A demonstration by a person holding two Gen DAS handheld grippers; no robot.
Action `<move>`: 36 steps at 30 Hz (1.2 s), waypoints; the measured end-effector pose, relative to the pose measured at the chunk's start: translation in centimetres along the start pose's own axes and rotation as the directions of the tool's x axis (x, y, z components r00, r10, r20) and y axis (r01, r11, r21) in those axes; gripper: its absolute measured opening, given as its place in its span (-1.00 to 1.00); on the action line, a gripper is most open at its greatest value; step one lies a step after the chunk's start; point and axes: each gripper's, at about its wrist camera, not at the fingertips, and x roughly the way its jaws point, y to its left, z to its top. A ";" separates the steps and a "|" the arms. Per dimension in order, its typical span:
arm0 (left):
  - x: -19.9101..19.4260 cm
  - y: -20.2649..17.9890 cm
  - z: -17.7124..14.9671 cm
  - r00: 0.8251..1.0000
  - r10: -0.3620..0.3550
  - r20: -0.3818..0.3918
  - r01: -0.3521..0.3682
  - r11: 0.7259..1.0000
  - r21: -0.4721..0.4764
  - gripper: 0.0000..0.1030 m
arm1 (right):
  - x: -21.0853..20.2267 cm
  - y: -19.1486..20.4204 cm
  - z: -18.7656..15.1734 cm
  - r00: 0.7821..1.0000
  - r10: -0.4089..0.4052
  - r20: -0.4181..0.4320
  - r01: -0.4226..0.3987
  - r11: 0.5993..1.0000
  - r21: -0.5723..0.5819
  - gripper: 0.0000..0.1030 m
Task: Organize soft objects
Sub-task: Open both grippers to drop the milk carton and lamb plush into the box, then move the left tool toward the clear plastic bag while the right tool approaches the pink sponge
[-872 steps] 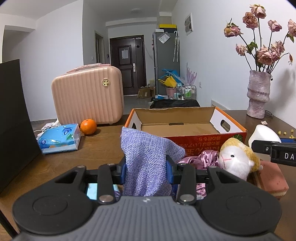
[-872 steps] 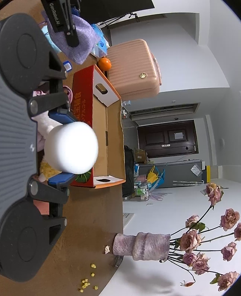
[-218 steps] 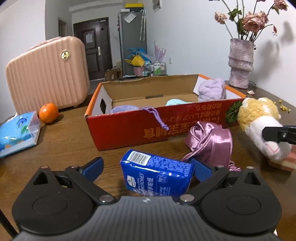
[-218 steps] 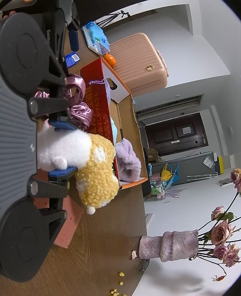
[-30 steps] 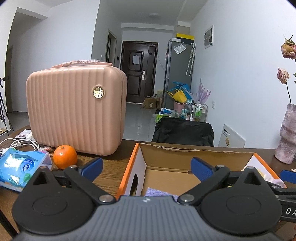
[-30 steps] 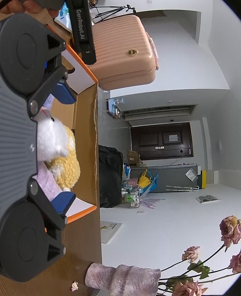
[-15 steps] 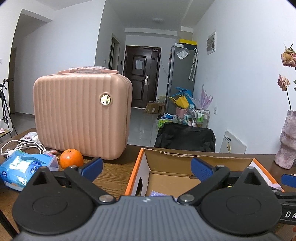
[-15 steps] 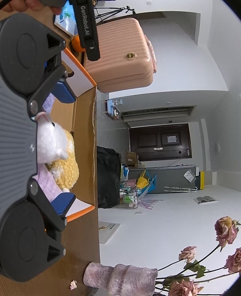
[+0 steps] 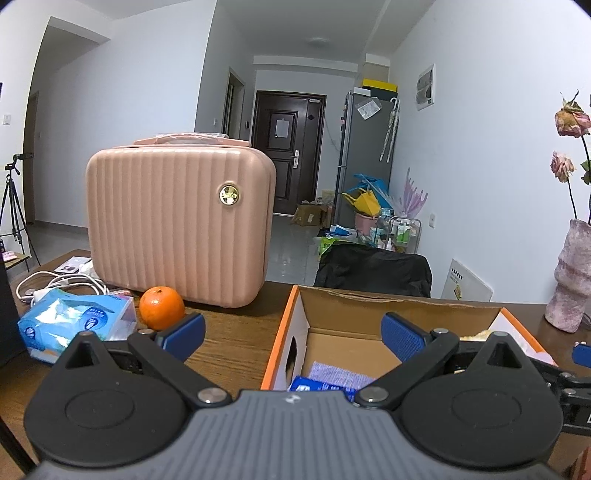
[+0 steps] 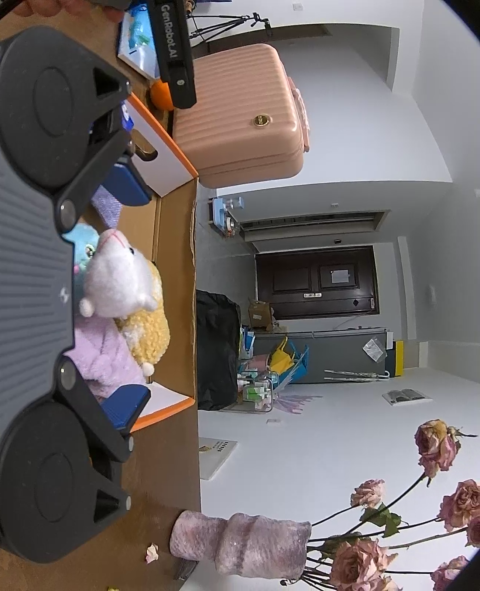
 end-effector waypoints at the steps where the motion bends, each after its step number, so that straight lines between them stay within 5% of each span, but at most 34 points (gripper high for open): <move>1: -0.2 0.1 -0.1 1.000 0.002 0.000 -0.002 1.000 0.002 1.00 | -0.2 0.0 -0.1 1.000 0.000 0.001 0.000 1.000 -0.003 1.00; 36: -9.6 0.2 -3.0 0.999 -0.042 0.013 0.042 0.999 0.028 1.00 | -10.6 0.3 -4.3 0.999 -0.008 0.054 0.010 0.999 -0.051 1.00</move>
